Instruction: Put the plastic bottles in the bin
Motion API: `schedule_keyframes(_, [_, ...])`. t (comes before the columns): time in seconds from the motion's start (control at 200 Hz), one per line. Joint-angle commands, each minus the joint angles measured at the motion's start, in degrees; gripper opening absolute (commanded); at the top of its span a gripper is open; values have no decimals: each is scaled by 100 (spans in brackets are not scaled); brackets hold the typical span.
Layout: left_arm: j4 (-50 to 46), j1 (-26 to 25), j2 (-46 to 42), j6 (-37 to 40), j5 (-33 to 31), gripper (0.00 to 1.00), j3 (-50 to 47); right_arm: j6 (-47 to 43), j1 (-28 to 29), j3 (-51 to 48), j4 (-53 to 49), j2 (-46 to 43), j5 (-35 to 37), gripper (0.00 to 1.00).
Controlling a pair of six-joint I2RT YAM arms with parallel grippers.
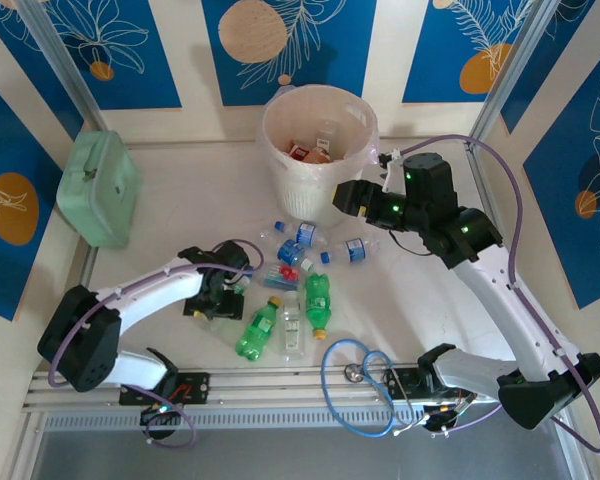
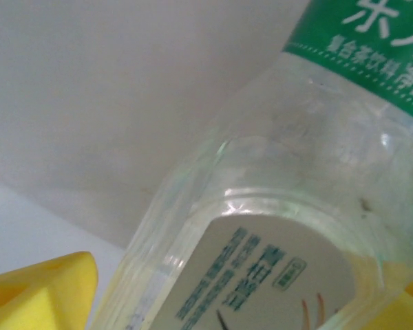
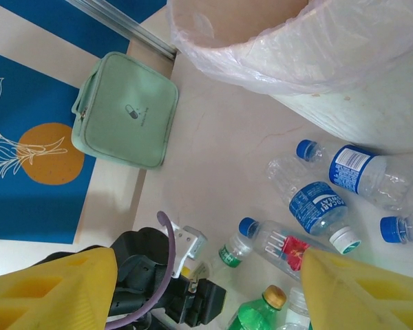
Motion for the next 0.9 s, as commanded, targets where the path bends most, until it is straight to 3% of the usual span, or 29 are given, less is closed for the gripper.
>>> schedule_keyframes(0.0, [223,-38,149,-77,-128,81,16,72,-20,-53,20,-110,-65,72])
schedule_keyframes(0.43, [335,-40,84,23,-67,54,223,88,-20,-55,-139,-216,36,71])
schedule_keyframes(0.685, [-57,-45,-580,258,-125,49,1004,142,-19,34,-105,-166,-118,71])
schedule_keyframes(0.895, [818,-44,-1266,1062,1129,54,2017,209,-11,261,55,123,-615,71])
